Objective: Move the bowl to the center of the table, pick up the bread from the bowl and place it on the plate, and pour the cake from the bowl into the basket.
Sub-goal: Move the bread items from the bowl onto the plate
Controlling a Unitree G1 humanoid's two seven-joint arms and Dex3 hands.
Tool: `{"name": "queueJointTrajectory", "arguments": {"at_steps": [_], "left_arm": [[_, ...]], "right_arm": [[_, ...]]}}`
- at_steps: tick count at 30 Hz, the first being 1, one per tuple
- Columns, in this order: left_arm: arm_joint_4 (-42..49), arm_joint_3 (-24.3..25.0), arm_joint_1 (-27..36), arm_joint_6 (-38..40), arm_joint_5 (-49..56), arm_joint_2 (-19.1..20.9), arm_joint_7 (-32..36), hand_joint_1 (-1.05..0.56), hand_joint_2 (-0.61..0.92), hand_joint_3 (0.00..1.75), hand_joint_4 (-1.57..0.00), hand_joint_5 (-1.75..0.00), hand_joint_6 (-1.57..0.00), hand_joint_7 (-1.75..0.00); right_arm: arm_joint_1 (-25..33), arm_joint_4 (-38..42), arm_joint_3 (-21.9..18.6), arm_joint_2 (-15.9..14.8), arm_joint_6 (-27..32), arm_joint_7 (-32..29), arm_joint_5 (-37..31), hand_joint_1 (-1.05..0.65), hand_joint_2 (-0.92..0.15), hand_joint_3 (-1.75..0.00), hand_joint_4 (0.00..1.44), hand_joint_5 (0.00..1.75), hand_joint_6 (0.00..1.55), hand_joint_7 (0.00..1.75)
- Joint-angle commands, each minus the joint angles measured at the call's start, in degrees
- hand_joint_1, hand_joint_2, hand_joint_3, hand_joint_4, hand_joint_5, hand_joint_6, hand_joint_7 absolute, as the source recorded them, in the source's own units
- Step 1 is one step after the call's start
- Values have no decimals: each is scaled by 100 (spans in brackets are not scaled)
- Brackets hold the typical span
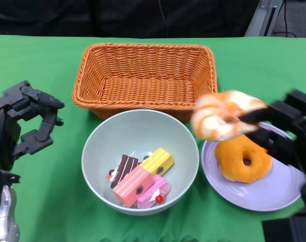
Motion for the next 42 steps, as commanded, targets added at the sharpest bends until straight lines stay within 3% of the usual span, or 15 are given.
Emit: {"name": "queueJointTrajectory", "arguments": {"at_steps": [1, 10, 22, 42], "left_arm": [[41, 57, -49, -38, 3, 122, 15, -4, 67, 87, -81, -144, -86, -108], [66, 59, -65, -51, -66, 125, -76, -5, 67, 86, -81, -144, -86, -108], [123, 118, -98, -121, -105, 154, -198, -4, 70, 84, -81, -143, -86, -108], [62, 154, -108, -45, -103, 128, -152, -5, 67, 85, -82, -143, -88, -106]], "right_arm": [[120, 75, -112, -122, 90, -79, 94, -17, -84, -3, 84, 132, 93, 84], [129, 762, -7, -46, 438, -538, 38, -10, -81, -1, 93, 110, 106, 58], [-93, 1302, 234, 9, 601, -899, 17, -7, -80, 0, 93, 112, 109, 53], [-295, 2060, 746, 45, 663, -828, 113, -13, -79, 0, 101, 98, 120, 30]]}}
